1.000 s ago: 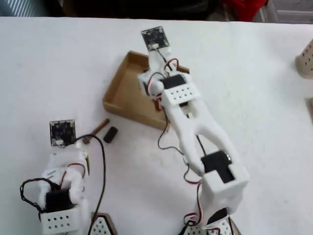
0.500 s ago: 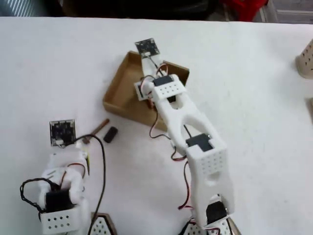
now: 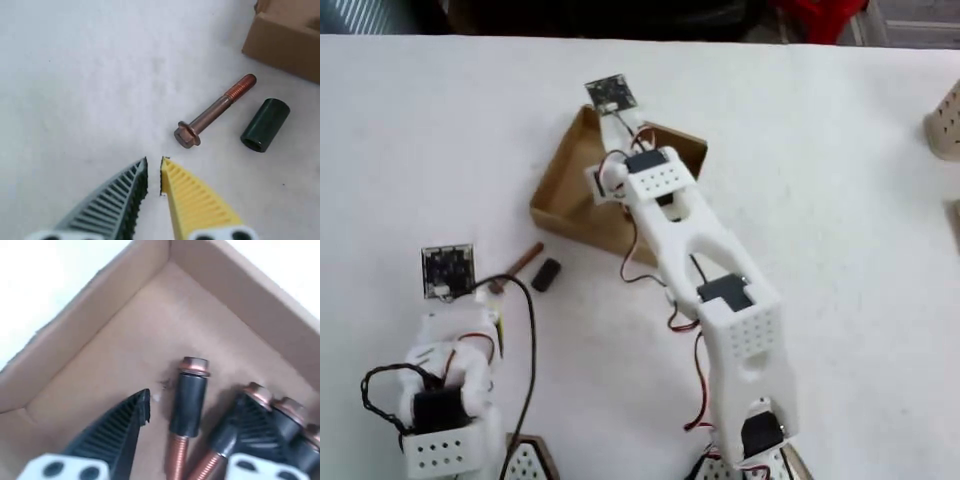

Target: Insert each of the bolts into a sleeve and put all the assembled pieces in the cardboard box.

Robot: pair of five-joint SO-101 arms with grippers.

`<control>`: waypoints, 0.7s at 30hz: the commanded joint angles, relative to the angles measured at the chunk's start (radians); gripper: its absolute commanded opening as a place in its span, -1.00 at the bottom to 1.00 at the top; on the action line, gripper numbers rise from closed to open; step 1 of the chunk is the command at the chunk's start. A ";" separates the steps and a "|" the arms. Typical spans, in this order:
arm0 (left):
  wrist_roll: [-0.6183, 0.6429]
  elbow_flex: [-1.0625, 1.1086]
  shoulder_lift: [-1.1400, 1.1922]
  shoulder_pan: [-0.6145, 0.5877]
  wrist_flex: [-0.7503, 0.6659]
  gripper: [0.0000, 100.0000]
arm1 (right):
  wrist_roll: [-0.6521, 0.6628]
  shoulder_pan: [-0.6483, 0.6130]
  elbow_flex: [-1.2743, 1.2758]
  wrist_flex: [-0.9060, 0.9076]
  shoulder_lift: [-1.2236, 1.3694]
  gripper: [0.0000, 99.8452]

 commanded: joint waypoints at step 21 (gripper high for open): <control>-0.008 -0.002 -0.007 -0.007 0.000 -0.85 | -0.081 -0.101 0.514 0.102 -0.785 -0.97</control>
